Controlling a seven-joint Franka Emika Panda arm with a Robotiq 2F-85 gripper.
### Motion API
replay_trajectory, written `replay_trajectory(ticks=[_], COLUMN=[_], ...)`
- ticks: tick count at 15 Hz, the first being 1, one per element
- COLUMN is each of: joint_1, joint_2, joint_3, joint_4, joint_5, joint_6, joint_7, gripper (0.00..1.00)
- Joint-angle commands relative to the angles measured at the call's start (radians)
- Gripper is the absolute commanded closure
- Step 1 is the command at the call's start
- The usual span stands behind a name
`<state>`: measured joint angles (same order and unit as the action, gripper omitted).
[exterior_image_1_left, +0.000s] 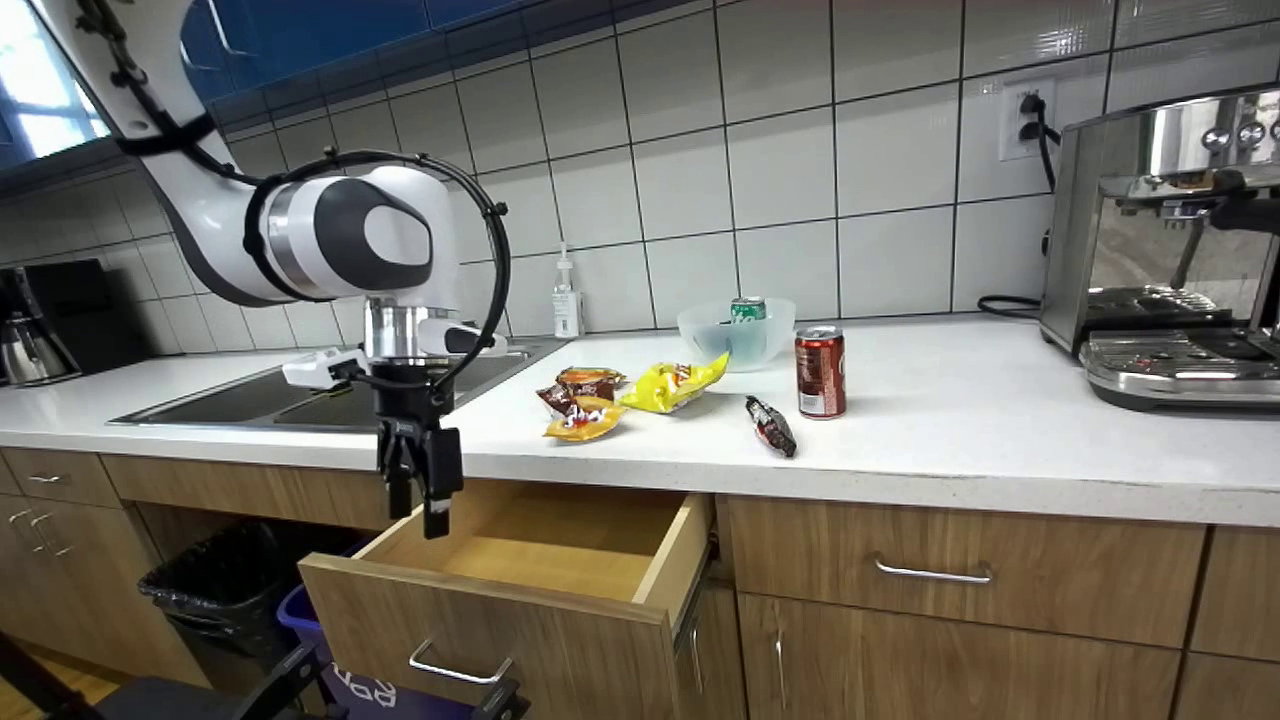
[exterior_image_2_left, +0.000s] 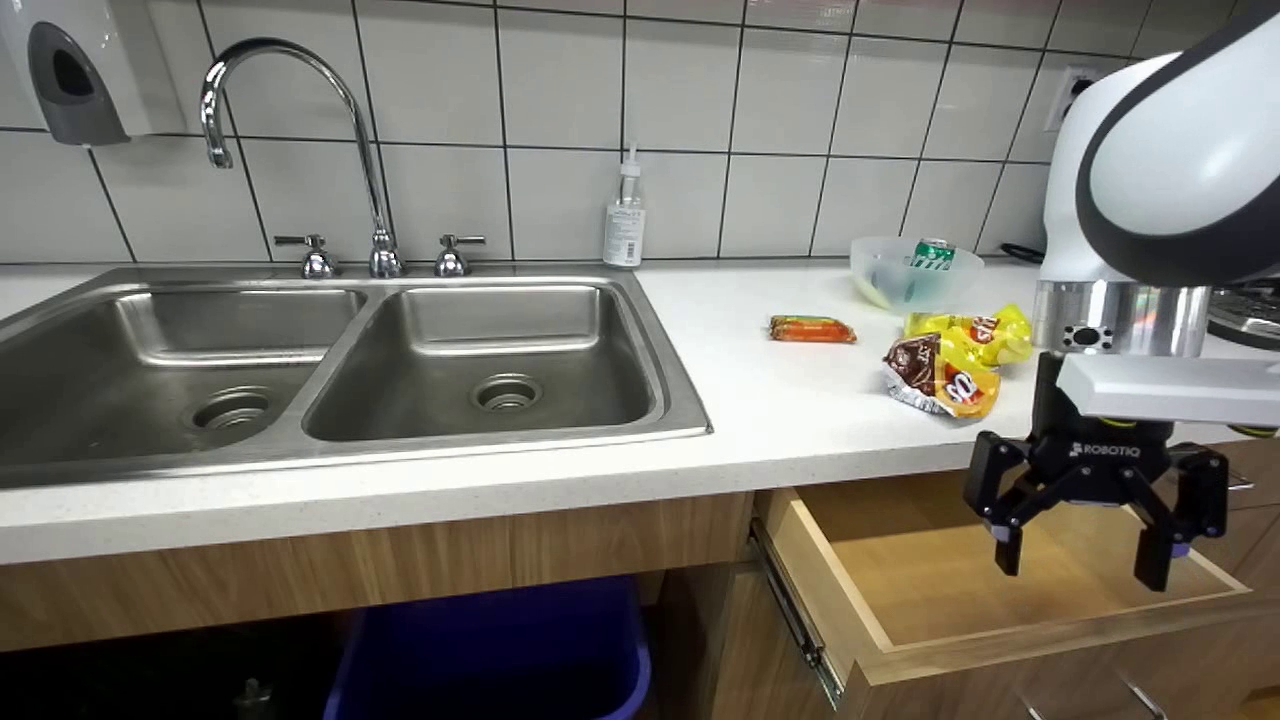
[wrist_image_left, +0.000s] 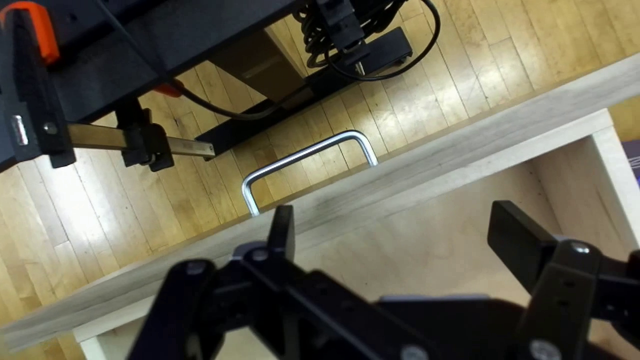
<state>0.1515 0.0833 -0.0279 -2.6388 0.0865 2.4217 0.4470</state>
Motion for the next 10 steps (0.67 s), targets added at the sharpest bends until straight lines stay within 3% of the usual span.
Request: replay_trajectory(ticks=[1, 10], joint_1=[-0.032, -0.055], joint_2=[-0.082, -0.076], joint_3=[0.029, 0.027], joint_4=[0.012, 0.148], joint_5=[0.023, -0.014], joint_6=[-0.066, -0.119], joint_7=[0.005, -0.030], gripper=[0.00, 0.00])
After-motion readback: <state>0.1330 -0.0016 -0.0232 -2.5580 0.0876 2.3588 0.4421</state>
